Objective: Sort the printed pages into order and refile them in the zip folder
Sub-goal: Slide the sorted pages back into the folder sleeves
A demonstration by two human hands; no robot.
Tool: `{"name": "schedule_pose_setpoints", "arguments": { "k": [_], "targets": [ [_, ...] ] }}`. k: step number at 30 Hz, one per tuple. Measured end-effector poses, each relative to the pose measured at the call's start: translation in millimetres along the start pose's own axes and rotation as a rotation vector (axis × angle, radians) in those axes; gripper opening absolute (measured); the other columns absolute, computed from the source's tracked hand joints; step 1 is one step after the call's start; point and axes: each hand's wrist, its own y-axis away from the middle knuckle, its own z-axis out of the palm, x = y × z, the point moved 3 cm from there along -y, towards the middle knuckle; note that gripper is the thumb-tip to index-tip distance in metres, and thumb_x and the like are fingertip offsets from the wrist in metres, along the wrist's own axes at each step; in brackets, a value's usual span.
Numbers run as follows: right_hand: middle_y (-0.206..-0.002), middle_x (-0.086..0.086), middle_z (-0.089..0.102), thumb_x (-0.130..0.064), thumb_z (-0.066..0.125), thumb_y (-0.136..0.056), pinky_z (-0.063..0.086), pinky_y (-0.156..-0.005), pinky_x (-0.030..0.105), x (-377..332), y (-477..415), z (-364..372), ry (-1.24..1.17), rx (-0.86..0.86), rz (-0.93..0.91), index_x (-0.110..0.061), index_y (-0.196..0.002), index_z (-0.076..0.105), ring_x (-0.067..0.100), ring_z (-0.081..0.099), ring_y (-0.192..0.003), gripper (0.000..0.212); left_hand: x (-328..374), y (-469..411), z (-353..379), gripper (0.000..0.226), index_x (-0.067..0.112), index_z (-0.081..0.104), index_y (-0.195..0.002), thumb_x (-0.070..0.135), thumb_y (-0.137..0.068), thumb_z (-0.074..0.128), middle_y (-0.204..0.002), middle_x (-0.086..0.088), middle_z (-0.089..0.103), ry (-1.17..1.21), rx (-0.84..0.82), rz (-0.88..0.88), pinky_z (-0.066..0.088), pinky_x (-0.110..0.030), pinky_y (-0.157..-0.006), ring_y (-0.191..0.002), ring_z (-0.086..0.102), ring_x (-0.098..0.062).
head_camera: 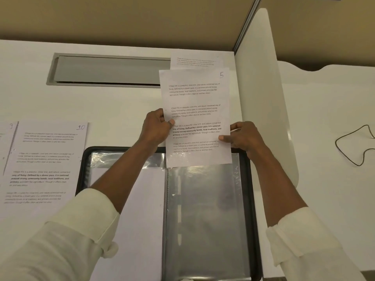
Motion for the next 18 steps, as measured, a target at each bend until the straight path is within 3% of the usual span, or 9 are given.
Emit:
{"name": "schedule_pose_setpoints", "arguments": {
  "k": [5, 9, 14, 18],
  "targets": [
    [-0.105, 0.006, 0.077, -0.021, 0.091, -0.081, 0.063, -0.078, 0.043, 0.1, -7.2, 2.4, -0.053, 0.150, -0.039, -0.014, -0.108, 0.070, 0.025, 0.075, -0.092, 0.035, -8.5, 4.1, 13.9, 0.022, 0.017, 0.075, -0.117, 0.006, -0.098, 0.070, -0.107, 0.002, 0.079, -0.067, -0.108, -0.105, 0.063, -0.043, -0.092, -0.099, 0.077, -0.019],
    [-0.101, 0.004, 0.077, -0.016, 0.088, -0.083, 0.063, -0.085, 0.049, 10.8, -5.0, 4.1, -0.065, 0.220, -0.058, -0.022, -0.099, 0.068, 0.027, 0.075, -0.095, 0.026, -13.5, 3.0, 12.1, 0.022, 0.014, 0.076, -0.109, 0.002, -0.091, 0.077, -0.108, -0.001, 0.080, -0.104, -0.169, -0.212, 0.063, -0.046, -0.093, -0.098, 0.077, -0.023],
    [-0.096, 0.003, 0.077, -0.014, 0.090, -0.080, 0.063, -0.083, 0.054, 26.4, -4.8, 9.8, 0.062, 0.173, -0.081, -0.016, -0.099, 0.072, 0.028, 0.075, -0.092, 0.026, -6.6, -8.5, 1.1, 0.028, 0.011, 0.067, -0.103, 0.021, -0.087, 0.088, -0.104, -0.003, 0.078, -0.030, -0.015, -0.214, 0.065, -0.044, -0.087, -0.095, 0.077, -0.022],
    [-0.106, 0.003, 0.077, -0.025, 0.092, -0.080, 0.063, -0.085, 0.048, 23.4, -5.8, 8.9, -0.058, 0.161, -0.039, -0.020, -0.106, 0.070, 0.022, 0.074, -0.095, 0.034, -5.1, -16.1, 0.0, 0.035, 0.012, 0.065, -0.105, 0.013, -0.081, 0.091, -0.102, -0.006, 0.077, -0.084, 0.005, -0.226, 0.064, -0.046, -0.089, -0.094, 0.076, -0.023]
  ]
}}
